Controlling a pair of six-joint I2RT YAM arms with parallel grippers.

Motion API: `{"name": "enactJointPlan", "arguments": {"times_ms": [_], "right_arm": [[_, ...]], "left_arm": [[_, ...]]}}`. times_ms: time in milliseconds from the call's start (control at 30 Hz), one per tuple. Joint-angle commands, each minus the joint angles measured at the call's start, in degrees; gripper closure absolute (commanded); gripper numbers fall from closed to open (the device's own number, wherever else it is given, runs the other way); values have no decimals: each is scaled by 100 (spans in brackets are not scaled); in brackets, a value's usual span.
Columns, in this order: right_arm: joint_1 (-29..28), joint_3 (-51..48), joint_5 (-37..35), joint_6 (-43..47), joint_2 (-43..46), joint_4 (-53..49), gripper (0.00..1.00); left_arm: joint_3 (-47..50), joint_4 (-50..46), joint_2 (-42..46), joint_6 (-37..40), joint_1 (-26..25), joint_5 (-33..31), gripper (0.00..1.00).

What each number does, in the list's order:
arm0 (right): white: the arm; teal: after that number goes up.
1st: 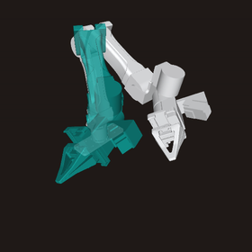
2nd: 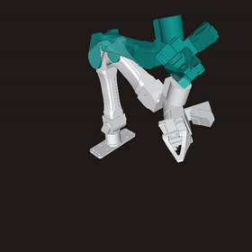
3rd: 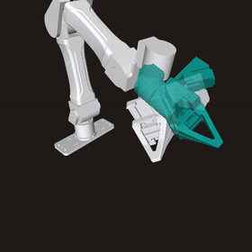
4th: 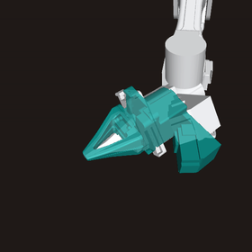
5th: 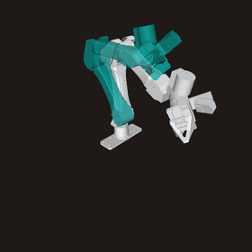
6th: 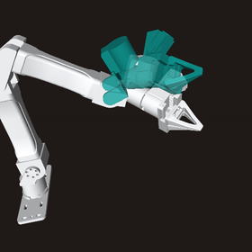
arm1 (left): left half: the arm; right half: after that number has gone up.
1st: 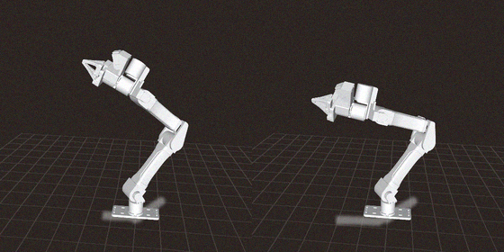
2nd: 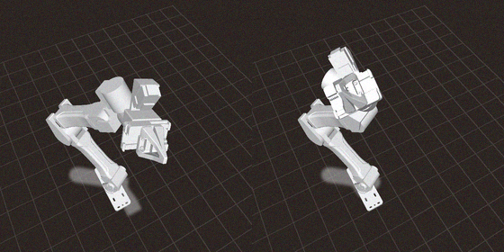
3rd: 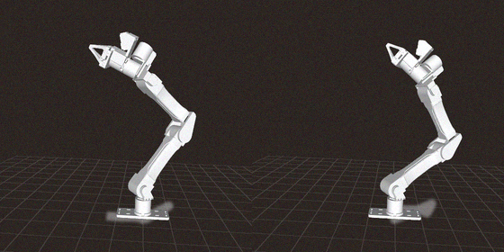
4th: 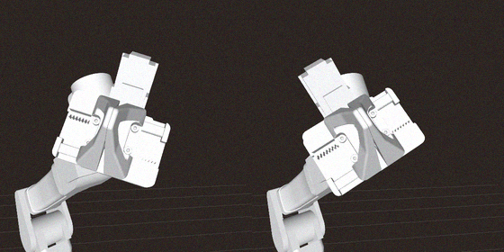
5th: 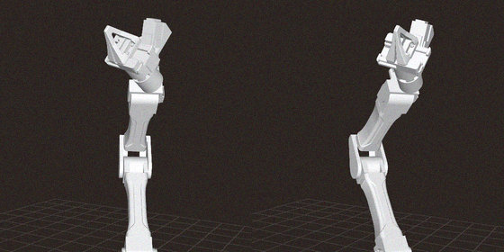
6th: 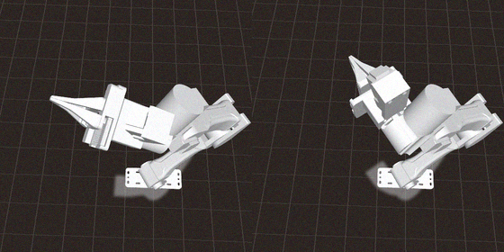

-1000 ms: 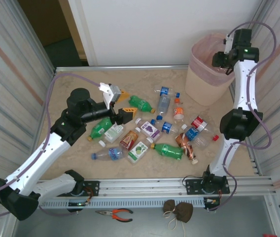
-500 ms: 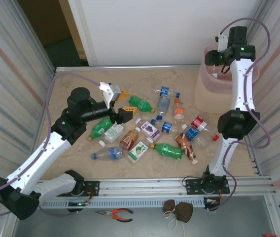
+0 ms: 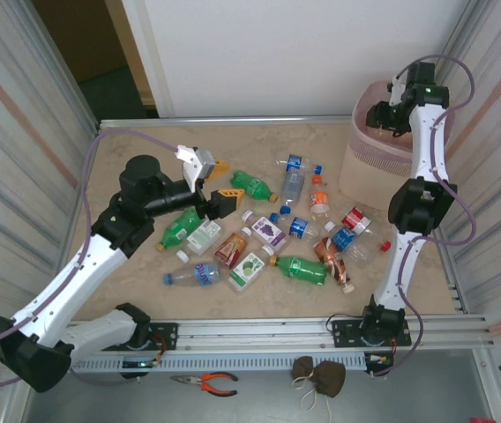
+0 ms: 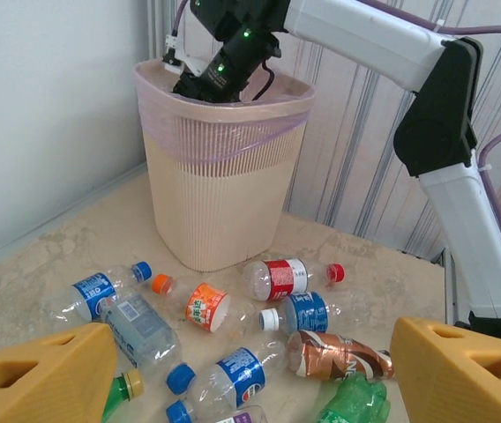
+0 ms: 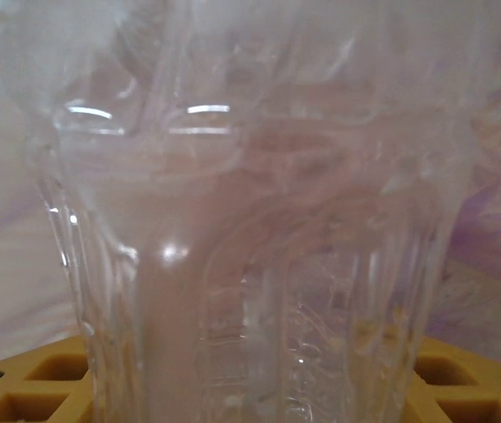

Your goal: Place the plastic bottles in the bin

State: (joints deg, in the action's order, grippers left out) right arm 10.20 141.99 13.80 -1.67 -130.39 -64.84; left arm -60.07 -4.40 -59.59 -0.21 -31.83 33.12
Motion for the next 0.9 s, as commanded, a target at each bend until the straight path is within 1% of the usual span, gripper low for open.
{"name": "enactJointPlan", "arguments": {"times_ms": [0, 167, 267, 300, 367, 433, 533, 633, 867], "right_arm": [[-1, 127, 420, -415, -311, -165, 57], [0, 135, 638, -488, -713, -119, 51], [-26, 183, 642, -549, -943, -50, 41], [-33, 188, 639, -553, -977, -18, 40], [-61, 214, 651, -568, -1087, 94, 34], [-96, 239, 712, -541, -1158, 235, 30], [-145, 282, 826, -470, -1215, 456, 17], [-184, 361, 906, -423, -1236, 650, 15], [-272, 461, 1518, -357, -1204, 1233, 11]], "left_arm": [[15, 137, -79, -48, 30, 16, 18], [12, 134, -117, -34, 41, 8, 18], [-3, 133, -131, -34, 50, 1, 18], [-13, 136, -142, -45, 56, 3, 18], [-39, 125, -162, -49, 57, 1, 18], [-45, 124, -171, -45, 61, 2, 18], [-71, 108, -192, -58, 55, 6, 18], [-79, 98, -190, -58, 57, 1, 18], [-69, 122, -188, -75, 63, -3, 18]]}}
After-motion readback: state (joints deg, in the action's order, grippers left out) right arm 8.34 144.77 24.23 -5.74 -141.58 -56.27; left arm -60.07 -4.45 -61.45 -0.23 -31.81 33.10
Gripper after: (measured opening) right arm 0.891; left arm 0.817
